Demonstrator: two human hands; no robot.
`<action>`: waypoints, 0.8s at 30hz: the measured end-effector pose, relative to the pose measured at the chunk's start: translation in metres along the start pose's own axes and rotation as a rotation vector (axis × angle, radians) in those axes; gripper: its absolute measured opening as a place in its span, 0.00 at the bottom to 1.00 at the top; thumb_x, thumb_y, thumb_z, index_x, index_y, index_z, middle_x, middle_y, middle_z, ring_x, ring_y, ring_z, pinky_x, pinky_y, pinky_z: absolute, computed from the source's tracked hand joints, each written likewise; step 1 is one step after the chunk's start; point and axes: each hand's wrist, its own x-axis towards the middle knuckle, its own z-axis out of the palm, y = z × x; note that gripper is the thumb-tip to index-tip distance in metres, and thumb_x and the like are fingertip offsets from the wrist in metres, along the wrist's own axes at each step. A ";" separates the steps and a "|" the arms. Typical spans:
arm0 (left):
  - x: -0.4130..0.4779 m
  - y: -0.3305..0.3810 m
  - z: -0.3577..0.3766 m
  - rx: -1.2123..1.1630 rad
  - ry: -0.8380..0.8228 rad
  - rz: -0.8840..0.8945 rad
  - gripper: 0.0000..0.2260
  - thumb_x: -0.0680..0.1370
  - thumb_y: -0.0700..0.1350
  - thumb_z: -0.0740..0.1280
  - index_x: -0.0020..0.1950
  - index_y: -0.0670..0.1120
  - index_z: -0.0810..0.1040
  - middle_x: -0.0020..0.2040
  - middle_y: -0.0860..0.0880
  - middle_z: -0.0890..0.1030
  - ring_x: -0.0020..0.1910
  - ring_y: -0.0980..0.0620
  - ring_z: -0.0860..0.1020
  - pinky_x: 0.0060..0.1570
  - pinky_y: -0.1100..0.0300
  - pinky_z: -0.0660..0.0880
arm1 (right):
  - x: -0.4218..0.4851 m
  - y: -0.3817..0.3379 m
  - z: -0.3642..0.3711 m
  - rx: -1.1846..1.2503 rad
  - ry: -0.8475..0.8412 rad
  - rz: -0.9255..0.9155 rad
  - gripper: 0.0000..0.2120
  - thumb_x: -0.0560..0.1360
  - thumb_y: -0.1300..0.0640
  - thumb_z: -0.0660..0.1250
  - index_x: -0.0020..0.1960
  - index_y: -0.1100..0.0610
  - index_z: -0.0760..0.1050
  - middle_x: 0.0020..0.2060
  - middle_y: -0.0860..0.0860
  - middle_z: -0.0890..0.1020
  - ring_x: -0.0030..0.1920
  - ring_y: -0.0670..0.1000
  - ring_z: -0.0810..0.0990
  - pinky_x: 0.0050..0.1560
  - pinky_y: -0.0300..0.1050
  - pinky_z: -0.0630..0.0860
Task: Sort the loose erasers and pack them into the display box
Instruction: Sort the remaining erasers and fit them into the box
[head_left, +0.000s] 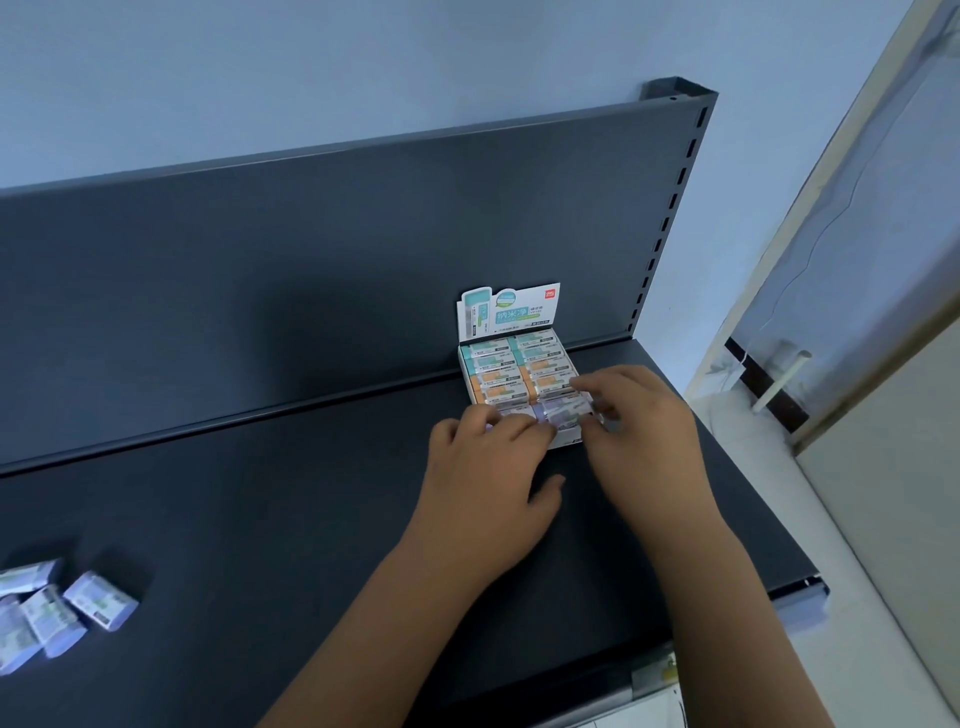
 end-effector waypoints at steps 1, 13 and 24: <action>0.000 -0.001 0.000 -0.014 0.002 -0.002 0.20 0.77 0.60 0.59 0.68 0.58 0.72 0.64 0.61 0.77 0.66 0.53 0.67 0.61 0.51 0.63 | 0.000 -0.001 0.000 0.015 0.004 0.018 0.18 0.71 0.69 0.69 0.57 0.54 0.82 0.49 0.44 0.79 0.44 0.42 0.76 0.46 0.28 0.70; 0.001 -0.009 -0.004 -0.169 -0.013 0.064 0.12 0.79 0.53 0.62 0.59 0.54 0.79 0.59 0.59 0.78 0.60 0.56 0.73 0.68 0.48 0.67 | -0.002 -0.005 0.007 0.007 0.050 -0.059 0.13 0.73 0.67 0.71 0.55 0.56 0.84 0.51 0.48 0.85 0.51 0.51 0.81 0.52 0.42 0.77; 0.007 -0.008 0.000 -0.130 -0.033 0.084 0.20 0.77 0.55 0.61 0.68 0.54 0.74 0.62 0.58 0.77 0.64 0.53 0.71 0.65 0.48 0.69 | -0.001 -0.001 0.010 -0.224 0.019 -0.058 0.17 0.71 0.67 0.66 0.56 0.54 0.82 0.41 0.48 0.85 0.45 0.54 0.75 0.39 0.46 0.75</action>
